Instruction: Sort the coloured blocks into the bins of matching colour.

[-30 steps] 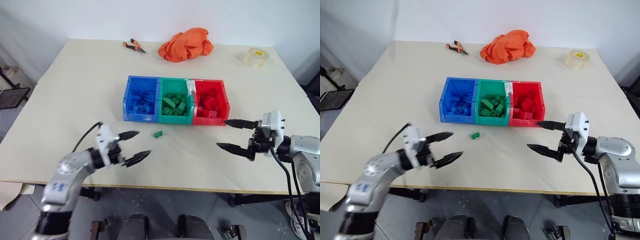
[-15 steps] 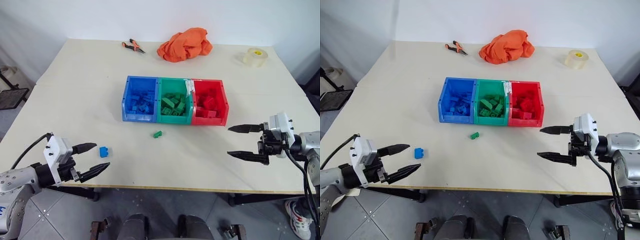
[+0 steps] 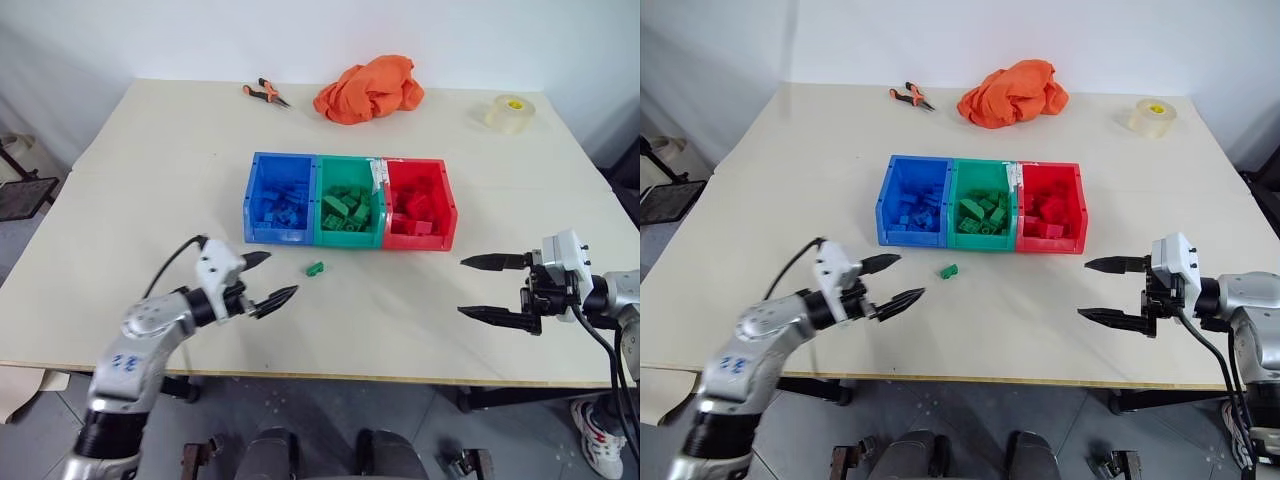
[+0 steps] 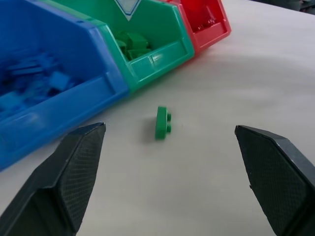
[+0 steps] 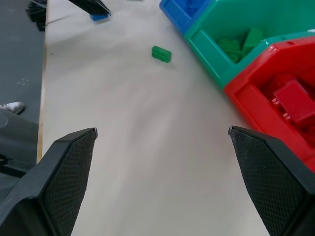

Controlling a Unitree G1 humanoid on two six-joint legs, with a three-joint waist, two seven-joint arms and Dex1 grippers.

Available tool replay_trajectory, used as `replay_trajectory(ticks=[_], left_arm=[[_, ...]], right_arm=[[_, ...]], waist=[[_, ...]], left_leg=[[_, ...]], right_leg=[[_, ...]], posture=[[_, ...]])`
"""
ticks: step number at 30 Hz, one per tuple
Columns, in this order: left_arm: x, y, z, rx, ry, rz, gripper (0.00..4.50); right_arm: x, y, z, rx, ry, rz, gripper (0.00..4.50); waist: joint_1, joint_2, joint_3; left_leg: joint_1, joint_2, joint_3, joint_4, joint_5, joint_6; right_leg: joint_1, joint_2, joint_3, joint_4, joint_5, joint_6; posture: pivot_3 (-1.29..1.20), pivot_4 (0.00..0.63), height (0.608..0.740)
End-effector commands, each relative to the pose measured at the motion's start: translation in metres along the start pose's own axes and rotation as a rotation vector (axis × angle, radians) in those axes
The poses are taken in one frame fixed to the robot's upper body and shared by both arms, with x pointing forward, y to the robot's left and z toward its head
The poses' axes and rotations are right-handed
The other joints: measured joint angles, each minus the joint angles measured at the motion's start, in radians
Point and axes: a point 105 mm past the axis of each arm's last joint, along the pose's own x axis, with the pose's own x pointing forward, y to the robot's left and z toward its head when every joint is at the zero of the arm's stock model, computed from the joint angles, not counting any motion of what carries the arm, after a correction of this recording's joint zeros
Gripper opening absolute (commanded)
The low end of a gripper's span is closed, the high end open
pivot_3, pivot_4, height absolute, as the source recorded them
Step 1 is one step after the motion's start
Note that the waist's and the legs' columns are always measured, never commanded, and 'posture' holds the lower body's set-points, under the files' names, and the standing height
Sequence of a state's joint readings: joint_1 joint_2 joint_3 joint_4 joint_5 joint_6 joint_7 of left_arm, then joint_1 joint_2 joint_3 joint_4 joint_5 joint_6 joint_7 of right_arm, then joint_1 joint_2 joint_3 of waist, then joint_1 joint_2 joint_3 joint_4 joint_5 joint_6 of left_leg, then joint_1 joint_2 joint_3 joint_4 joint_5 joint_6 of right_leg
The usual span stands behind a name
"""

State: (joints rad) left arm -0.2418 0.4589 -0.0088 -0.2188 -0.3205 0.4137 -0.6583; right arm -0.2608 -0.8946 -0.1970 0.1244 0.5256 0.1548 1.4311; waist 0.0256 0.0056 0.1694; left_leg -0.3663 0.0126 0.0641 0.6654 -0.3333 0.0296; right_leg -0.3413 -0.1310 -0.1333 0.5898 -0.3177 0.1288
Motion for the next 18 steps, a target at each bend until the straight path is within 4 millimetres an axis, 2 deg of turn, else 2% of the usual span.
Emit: replay_trajectory(ticks=[1, 9, 18], left_arm=[[0.028, -0.001, -0.008, 0.037, 0.023, 0.006, 4.48], [0.063, 0.004, -0.020, 0.062, 0.087, -0.006, 4.48], [0.081, 0.004, -0.023, 0.081, 0.109, -0.024, 4.48]], right_arm=[[-0.003, 0.001, 0.011, -0.044, -0.018, -0.035, 4.50], [-0.006, 0.009, 0.007, -0.033, -0.020, -0.076, 4.50], [-0.007, 0.011, 0.007, -0.027, -0.020, -0.103, 4.50]], waist=[[0.001, 0.000, 0.000], [0.002, 0.000, 0.000], [0.004, -0.001, 0.000]], left_leg=[[0.000, 0.000, 0.001, 0.000, 0.000, 0.000], [0.000, 0.000, 0.001, 0.001, 0.000, 0.000], [0.000, -0.001, 0.001, 0.001, 0.000, 0.001]], right_leg=[[0.000, 0.000, 0.000, 0.000, 0.000, 0.000], [0.000, 0.000, 0.000, 0.000, 0.000, 0.000], [0.000, 0.000, 0.000, 0.000, 0.001, 0.001]], posture=[[0.00, 0.150, 0.740], [0.00, 0.150, 0.740], [0.00, 0.150, 0.740]])
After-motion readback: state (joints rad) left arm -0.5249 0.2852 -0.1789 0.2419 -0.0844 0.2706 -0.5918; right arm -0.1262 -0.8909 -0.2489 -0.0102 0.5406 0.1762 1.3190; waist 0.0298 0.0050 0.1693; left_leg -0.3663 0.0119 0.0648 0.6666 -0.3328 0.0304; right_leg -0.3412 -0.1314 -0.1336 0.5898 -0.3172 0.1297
